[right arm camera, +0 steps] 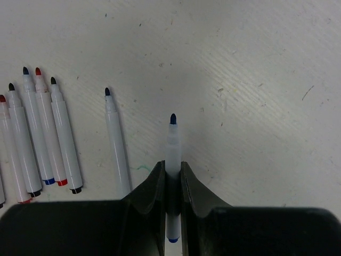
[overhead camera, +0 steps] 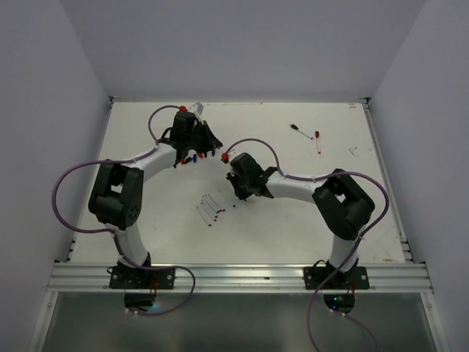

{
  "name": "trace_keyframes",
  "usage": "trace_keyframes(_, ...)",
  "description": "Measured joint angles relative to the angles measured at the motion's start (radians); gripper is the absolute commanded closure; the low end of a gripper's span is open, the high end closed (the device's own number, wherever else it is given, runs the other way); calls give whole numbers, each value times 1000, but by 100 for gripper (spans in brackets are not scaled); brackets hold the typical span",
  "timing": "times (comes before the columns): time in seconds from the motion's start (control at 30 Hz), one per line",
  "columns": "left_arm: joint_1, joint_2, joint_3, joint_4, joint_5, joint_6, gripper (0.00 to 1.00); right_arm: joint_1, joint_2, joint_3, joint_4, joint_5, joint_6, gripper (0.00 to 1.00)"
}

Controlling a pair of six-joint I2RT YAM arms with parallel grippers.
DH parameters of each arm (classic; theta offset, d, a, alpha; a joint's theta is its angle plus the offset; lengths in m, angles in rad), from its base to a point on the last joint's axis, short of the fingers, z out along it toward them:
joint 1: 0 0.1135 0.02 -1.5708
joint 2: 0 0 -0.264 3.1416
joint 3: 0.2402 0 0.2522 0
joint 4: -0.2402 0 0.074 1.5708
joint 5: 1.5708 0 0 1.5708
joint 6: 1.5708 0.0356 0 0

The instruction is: Open the pen caps

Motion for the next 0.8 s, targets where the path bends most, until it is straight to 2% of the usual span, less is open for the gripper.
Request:
trace_keyframes(0.17, -20, 24, 17, -19, -4, 19, 100, 0, 16, 0, 15, -34, 5, 78)
trace_keyframes(0.2, -23, 26, 22, -26, -8, 23, 100, 0, 18, 0, 19, -42, 6, 72)
trace_keyframes(0.4, -49, 63, 106, -105, -69, 64, 100, 1, 21, 0, 42, -53, 18, 62)
trace_keyframes(0.67, -103, 129, 198, -191, -123, 112, 100, 1, 12, -3, 41, -54, 33, 59)
trace_keyframes(0.8, -105, 175, 239, -231, -143, 130, 100, -27, -43, -5, 25, -47, 61, 58)
